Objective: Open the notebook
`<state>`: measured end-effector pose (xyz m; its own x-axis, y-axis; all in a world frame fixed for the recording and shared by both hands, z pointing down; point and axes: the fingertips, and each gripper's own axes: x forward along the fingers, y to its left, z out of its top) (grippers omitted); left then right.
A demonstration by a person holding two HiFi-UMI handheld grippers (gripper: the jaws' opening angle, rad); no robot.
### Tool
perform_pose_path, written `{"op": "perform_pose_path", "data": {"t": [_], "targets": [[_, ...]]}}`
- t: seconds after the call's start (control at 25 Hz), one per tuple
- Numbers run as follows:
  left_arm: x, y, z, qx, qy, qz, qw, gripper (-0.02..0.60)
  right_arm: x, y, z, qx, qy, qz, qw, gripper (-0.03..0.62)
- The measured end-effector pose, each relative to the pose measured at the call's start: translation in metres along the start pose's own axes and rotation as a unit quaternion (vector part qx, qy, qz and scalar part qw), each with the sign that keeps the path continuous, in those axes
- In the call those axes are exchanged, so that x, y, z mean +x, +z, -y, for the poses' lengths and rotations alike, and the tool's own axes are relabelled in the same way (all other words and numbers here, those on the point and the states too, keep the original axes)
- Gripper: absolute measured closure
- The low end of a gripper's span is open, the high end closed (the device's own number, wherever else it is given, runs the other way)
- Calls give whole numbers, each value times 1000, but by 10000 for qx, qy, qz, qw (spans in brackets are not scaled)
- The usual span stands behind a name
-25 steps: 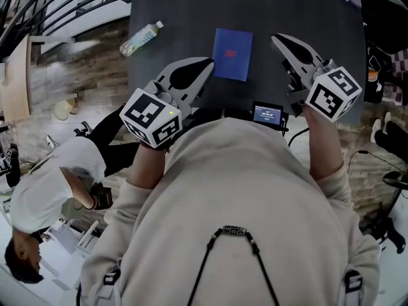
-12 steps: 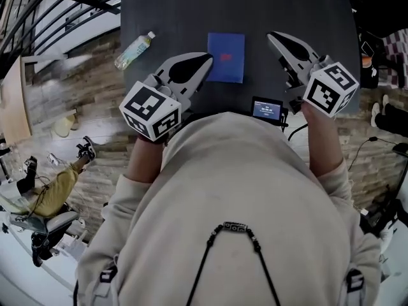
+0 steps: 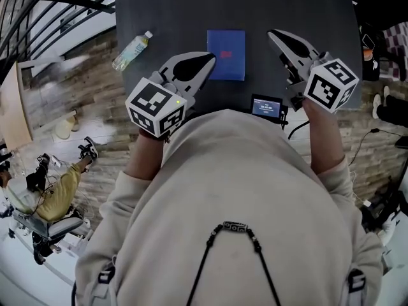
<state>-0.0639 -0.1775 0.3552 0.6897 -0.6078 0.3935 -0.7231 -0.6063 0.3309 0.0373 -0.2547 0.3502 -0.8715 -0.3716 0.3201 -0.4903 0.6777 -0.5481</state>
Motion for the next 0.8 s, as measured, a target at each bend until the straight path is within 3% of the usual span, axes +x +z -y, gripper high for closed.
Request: {"op": "perform_pose_path", "data": {"t": [0.36, 0.8], "targets": [[13, -22, -3, 14, -102, -416, 9991, 578, 23, -13, 14, 241, 56, -205, 9995, 577], [28, -86, -32, -31, -149, -1263, 9919, 578, 51, -59, 50, 793, -119, -781, 9937, 574]]}}
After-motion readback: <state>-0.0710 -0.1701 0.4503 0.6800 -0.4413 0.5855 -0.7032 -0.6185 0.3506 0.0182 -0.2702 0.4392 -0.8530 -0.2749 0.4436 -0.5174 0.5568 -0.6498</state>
